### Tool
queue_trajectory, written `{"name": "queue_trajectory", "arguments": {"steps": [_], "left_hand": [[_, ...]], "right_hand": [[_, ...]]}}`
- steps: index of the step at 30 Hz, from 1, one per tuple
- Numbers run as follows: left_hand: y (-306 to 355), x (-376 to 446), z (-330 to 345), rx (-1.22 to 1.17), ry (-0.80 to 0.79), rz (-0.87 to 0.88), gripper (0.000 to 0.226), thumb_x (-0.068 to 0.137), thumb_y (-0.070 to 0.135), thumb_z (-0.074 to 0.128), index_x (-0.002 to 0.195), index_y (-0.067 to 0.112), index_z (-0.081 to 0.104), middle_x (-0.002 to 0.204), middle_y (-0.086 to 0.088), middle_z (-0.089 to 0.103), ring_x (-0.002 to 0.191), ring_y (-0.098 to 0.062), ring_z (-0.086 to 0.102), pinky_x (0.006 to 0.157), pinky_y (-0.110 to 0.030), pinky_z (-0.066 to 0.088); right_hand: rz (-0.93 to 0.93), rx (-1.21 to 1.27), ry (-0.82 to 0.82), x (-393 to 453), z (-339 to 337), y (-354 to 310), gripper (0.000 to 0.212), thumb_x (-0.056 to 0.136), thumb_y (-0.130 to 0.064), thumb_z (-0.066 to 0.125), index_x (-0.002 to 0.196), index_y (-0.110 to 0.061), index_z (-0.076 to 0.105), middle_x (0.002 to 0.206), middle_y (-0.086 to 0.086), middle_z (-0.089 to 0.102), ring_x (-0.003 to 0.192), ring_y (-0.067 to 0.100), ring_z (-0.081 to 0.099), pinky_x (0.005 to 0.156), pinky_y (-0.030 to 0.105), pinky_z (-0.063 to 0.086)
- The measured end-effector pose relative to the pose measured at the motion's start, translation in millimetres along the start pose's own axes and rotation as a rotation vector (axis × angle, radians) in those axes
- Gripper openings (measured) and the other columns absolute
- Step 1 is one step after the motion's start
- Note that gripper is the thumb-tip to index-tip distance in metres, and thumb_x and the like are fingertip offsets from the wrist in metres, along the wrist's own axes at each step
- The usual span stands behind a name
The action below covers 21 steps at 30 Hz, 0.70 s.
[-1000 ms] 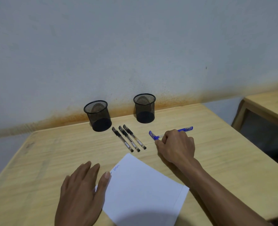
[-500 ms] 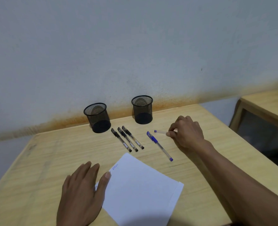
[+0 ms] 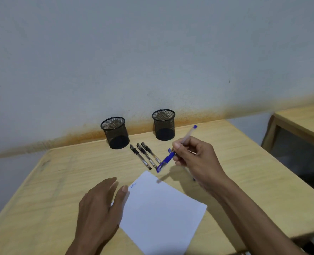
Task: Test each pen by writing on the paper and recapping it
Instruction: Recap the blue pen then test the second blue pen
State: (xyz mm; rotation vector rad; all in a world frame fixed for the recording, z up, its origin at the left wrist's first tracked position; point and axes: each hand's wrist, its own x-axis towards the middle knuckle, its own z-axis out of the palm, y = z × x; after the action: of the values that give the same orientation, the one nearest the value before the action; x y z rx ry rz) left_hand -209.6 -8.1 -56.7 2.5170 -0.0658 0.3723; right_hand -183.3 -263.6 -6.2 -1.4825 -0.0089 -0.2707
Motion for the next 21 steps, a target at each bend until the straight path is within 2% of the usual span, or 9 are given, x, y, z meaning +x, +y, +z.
{"name": "queue_trajectory", "arguments": {"steps": [2,5,7,11,16,19,21], "left_hand": [[17,-4,-6,-0.172,0.059,0.027,0.048,0.085,0.06,0.059,0.122,0.03,0.064,0.117,0.018,0.061,0.116,-0.014,0.057,0.097,-0.036,0.043],[39,-6,-9,-0.233,0.036,0.107,0.04,0.085,0.057,0.062,0.121,0.039,0.063,0.116,0.023,0.061,0.115,-0.011,0.055,0.097,-0.042,0.046],[47,-3,-9,-0.255,0.084,0.197,0.038,0.085,0.056,0.064,0.114,0.033,0.069,0.104,0.018,0.069,0.101,-0.013,0.062,0.089,-0.045,0.051],[53,4,-10,-0.188,0.191,0.332,0.023,0.08,0.034,0.069,0.095,0.018,0.076,0.082,0.01,0.072,0.073,-0.014,0.065,0.07,-0.045,0.055],[47,7,-14,-0.183,0.179,0.351,0.014,0.082,0.026,0.068,0.09,0.017,0.075,0.077,0.01,0.068,0.069,-0.007,0.058,0.065,-0.03,0.049],[46,6,-21,-0.224,0.131,0.329,0.006,0.084,0.023,0.071,0.086,0.02,0.075,0.075,0.012,0.069,0.07,-0.007,0.058,0.061,-0.011,0.04],[49,7,-26,-0.258,0.105,0.284,0.004,0.084,0.018,0.075,0.085,0.021,0.076,0.076,0.014,0.07,0.071,-0.003,0.06,0.059,-0.006,0.037]], "right_hand": [[0.017,0.055,-0.033,-8,8,1,0.012,0.097,-0.017,0.066,0.094,-0.006,0.07,0.074,0.006,0.068,0.064,0.01,0.064,0.064,0.023,0.055],[0.053,0.103,-0.071,-16,19,2,0.013,0.097,-0.019,0.065,0.095,-0.006,0.069,0.069,0.007,0.069,0.063,0.012,0.065,0.064,0.023,0.055],[0.077,0.142,-0.075,-20,28,1,0.015,0.096,-0.018,0.066,0.098,-0.003,0.069,0.069,0.008,0.069,0.063,0.013,0.065,0.064,0.023,0.056],[0.113,0.192,-0.078,-26,43,3,0.014,0.093,-0.017,0.07,0.099,-0.004,0.071,0.074,0.01,0.072,0.067,0.014,0.068,0.067,0.025,0.057],[0.124,0.105,-0.101,-30,52,10,0.014,0.091,-0.021,0.073,0.095,-0.008,0.076,0.075,0.006,0.073,0.07,0.011,0.07,0.069,0.026,0.056],[0.093,0.099,-0.16,-26,48,7,0.009,0.09,-0.016,0.073,0.091,-0.008,0.076,0.073,0.008,0.072,0.067,0.013,0.067,0.068,0.027,0.055],[0.074,0.097,-0.194,-23,47,5,0.006,0.091,-0.013,0.073,0.089,-0.008,0.075,0.072,0.009,0.072,0.066,0.013,0.067,0.066,0.024,0.054]]}}
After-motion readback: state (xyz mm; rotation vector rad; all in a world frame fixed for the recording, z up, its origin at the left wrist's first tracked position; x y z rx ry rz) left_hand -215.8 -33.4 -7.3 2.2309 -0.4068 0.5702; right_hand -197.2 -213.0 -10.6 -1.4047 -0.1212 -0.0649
